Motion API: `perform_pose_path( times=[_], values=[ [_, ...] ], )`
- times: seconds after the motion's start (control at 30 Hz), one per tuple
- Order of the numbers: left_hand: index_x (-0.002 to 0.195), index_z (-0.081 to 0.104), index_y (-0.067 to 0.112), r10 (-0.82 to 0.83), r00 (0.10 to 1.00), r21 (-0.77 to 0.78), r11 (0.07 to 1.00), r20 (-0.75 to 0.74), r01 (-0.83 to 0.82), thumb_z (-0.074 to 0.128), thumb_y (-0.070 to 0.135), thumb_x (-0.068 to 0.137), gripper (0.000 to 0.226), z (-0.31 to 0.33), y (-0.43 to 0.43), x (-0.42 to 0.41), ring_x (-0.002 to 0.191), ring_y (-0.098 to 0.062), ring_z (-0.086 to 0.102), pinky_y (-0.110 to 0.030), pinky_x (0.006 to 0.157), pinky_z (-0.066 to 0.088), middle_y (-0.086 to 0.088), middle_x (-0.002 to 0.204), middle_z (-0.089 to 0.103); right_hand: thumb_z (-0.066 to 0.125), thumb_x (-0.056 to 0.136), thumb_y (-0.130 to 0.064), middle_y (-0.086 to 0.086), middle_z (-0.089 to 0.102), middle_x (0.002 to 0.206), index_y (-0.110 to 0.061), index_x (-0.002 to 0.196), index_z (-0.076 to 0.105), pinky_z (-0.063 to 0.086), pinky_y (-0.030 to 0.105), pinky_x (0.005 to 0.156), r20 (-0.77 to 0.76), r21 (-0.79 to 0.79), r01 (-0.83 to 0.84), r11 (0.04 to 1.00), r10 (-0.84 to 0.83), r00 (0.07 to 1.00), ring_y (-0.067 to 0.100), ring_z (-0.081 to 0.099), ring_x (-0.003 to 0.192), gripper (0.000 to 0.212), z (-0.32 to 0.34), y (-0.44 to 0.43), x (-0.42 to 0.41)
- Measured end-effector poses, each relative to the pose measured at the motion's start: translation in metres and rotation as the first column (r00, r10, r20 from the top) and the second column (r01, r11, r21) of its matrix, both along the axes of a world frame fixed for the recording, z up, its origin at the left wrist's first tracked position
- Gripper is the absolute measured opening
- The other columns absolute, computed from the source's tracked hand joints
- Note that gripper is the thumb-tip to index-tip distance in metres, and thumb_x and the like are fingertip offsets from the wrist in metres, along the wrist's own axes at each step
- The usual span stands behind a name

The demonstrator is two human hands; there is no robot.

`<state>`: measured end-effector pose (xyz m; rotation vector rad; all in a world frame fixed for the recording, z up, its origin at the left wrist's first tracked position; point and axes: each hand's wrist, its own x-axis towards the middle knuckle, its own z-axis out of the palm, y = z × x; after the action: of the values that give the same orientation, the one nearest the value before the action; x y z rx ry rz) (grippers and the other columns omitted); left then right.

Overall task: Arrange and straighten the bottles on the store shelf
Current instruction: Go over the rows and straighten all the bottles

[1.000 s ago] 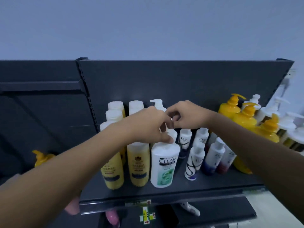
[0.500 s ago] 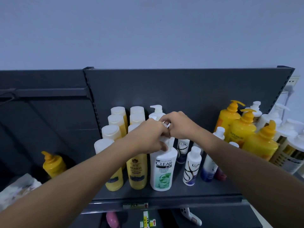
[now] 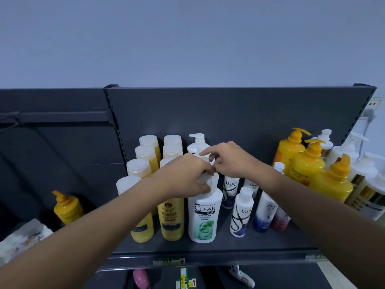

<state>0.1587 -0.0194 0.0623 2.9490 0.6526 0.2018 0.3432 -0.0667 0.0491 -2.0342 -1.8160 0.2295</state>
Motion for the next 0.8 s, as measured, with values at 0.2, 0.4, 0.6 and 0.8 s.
perform_pose_path(
  times=[0.2, 0.4, 0.6, 0.8],
  values=[
    [0.125, 0.067, 0.028, 0.002, 1.0, 0.106, 0.994, 0.028, -0.005, 0.058, 0.055, 0.088, 0.047, 0.009, -0.011, 0.015, 0.102, -0.015, 0.065, -0.039, 0.082, 0.058, 0.01, 0.111, 0.07, 0.075, 0.085, -0.033, -0.014, 0.07, 0.105, -0.039, 0.127, 0.065, 0.058, 0.037, 0.081, 0.244, 0.012, 0.06, 0.998, -0.061, 0.968, 0.008, 0.066, 0.092, 0.043, 0.012, -0.048, 0.026],
    [0.123, 0.066, 0.025, -0.047, 0.999, 0.11, 0.993, -0.013, 0.048, 0.061, 0.056, 0.086, 0.048, 0.0, -0.036, 0.052, 0.102, -0.017, 0.065, -0.038, 0.08, 0.058, 0.007, 0.111, 0.07, 0.076, 0.084, -0.036, -0.017, 0.066, 0.09, -0.031, 0.124, 0.068, 0.056, 0.036, 0.079, 0.294, -0.139, 0.066, 0.988, -0.022, 0.955, 0.01, 0.067, 0.091, 0.04, 0.015, -0.095, 0.068],
    [0.123, 0.065, 0.027, -0.035, 0.992, 0.062, 0.997, -0.123, 0.043, 0.066, 0.048, 0.085, 0.044, -0.014, -0.052, 0.092, 0.098, -0.02, 0.066, -0.042, 0.079, 0.059, 0.003, 0.109, 0.07, 0.078, 0.085, -0.032, -0.005, 0.075, 0.105, -0.021, 0.123, 0.071, 0.05, 0.028, 0.075, 0.297, -0.233, -0.014, 0.972, 0.084, 0.951, 0.013, 0.068, 0.095, 0.04, 0.001, -0.117, 0.101],
    [0.125, 0.068, 0.034, 0.023, 0.982, -0.009, 1.0, -0.185, -0.025, 0.067, 0.039, 0.089, 0.037, -0.028, -0.056, 0.109, 0.095, -0.017, 0.064, -0.038, 0.079, 0.057, 0.005, 0.104, 0.068, 0.074, 0.086, -0.031, -0.015, 0.056, 0.08, -0.023, 0.119, 0.073, 0.046, 0.03, 0.079, 0.287, -0.156, -0.093, 0.983, 0.135, 0.948, 0.009, 0.046, 0.084, 0.034, -0.024, -0.117, 0.113]
  ],
)
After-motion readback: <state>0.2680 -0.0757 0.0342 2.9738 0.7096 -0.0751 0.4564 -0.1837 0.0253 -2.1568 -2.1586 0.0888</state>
